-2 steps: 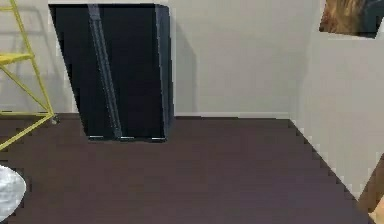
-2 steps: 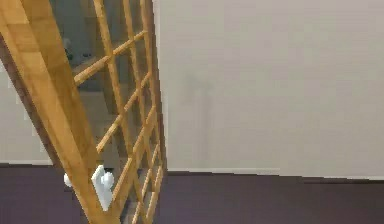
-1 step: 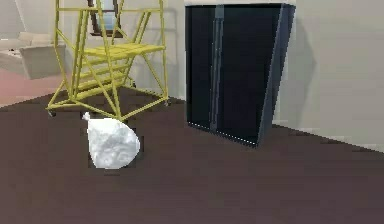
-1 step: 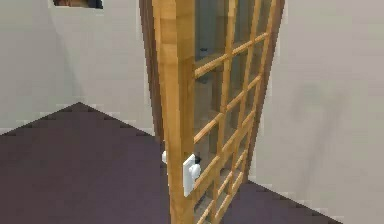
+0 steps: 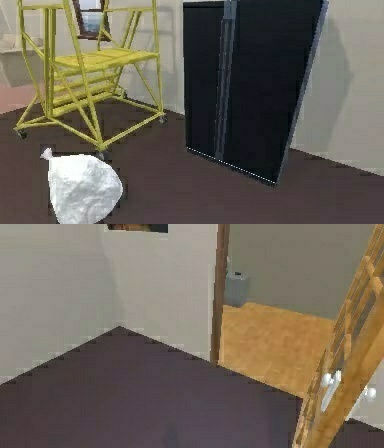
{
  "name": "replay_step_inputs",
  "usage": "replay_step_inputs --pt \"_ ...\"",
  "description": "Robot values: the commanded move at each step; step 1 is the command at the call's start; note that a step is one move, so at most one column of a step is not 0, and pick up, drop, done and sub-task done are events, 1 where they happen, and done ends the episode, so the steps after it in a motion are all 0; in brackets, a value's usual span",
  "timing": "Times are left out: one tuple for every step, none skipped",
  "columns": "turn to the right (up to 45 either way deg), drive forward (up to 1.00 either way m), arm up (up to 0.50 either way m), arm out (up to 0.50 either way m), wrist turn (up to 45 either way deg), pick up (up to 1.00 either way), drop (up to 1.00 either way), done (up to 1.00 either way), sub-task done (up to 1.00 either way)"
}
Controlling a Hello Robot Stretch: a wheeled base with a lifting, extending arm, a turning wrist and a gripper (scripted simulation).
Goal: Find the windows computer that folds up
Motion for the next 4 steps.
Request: replay_step_inputs --pt "45.0 0.00 0.00 0.00 0.0 0.00 0.00 0.00 0.00" --pt "45.0 0.00 0.00 0.00 0.0 0.00 0.00 0.00 0.00" --pt "6.0 0.00 0.00 0.00 0.0 0.00 0.00 0.00 0.00" --pt "0.0 0.95 0.00 0.00 0.0 0.00 0.00 0.00 0.00"
